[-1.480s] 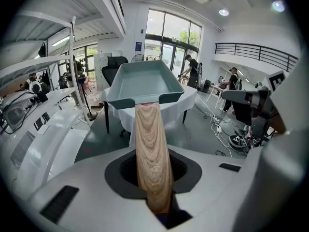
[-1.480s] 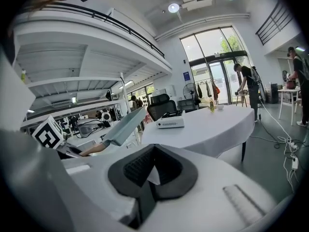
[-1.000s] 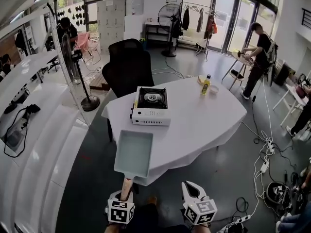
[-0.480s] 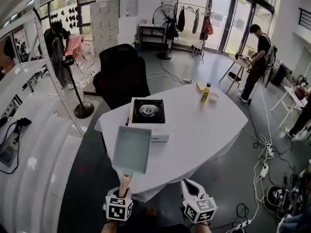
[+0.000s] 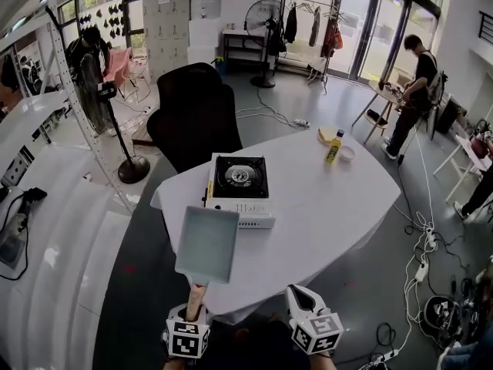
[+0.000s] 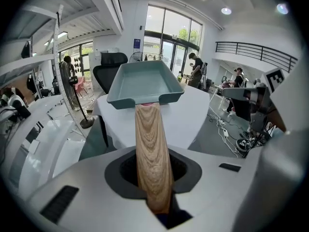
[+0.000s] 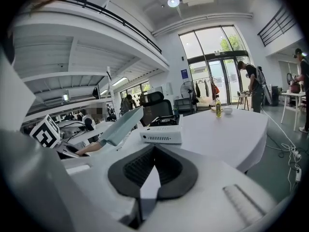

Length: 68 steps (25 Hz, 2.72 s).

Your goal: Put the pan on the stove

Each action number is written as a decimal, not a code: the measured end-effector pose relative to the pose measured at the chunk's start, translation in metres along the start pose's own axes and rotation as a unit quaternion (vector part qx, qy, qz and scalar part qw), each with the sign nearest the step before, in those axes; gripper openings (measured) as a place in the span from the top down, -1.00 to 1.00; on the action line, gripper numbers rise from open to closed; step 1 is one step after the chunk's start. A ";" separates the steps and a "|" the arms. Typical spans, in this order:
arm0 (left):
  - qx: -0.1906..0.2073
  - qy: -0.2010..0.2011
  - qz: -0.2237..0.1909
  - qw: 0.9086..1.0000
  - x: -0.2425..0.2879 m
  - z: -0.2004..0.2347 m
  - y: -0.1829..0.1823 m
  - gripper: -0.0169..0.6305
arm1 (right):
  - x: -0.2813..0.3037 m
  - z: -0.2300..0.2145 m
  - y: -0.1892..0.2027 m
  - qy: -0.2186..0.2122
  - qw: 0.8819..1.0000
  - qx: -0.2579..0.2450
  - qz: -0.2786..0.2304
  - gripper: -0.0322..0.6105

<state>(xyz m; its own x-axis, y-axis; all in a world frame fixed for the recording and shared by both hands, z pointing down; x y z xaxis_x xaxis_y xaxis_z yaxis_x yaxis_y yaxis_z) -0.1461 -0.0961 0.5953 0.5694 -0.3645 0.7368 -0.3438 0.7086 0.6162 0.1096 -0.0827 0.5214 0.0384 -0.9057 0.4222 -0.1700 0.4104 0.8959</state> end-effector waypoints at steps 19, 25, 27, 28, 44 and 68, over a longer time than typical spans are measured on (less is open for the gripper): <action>-0.018 -0.025 -0.008 0.999 0.049 0.024 -0.081 0.74 | 0.089 -0.015 -0.026 -0.050 0.998 0.001 0.036 0.89; -0.028 -0.032 -0.006 0.999 0.075 0.034 -0.116 0.74 | 0.138 -0.032 -0.044 -0.063 0.997 -0.003 0.047 0.89; -0.032 -0.036 -0.005 0.999 0.083 0.036 -0.126 0.74 | 0.153 -0.038 -0.050 -0.068 0.996 -0.005 0.050 0.89; -0.034 -0.038 -0.003 0.999 0.086 0.037 -0.131 0.74 | 0.160 -0.041 -0.052 -0.071 0.996 -0.004 0.051 0.89; -0.034 -0.019 0.011 0.999 0.158 0.037 -0.224 0.74 | 0.225 -0.073 -0.056 -0.089 0.993 0.009 0.080 0.89; -0.028 -0.044 0.126 0.991 0.202 0.054 -0.262 0.72 | 0.240 -0.084 -0.035 -0.090 0.989 0.034 0.111 0.89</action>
<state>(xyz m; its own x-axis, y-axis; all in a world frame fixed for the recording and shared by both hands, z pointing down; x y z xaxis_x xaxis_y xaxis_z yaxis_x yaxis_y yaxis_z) 0.0191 -0.3879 0.5979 0.4023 -0.2209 0.8884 -0.4236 0.8154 0.3946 0.2075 -0.3055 0.6031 -0.1825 -0.8006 0.5707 -0.2214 0.5990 0.7695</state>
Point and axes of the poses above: the fingertips, and each gripper's own axes: x forward along the fingers, z to its left, y out of its underside, the point moved 2 cm from there along -x, backward along the fingers, and after that the axes turned 15 degrees about y, right-handed, at the moved point
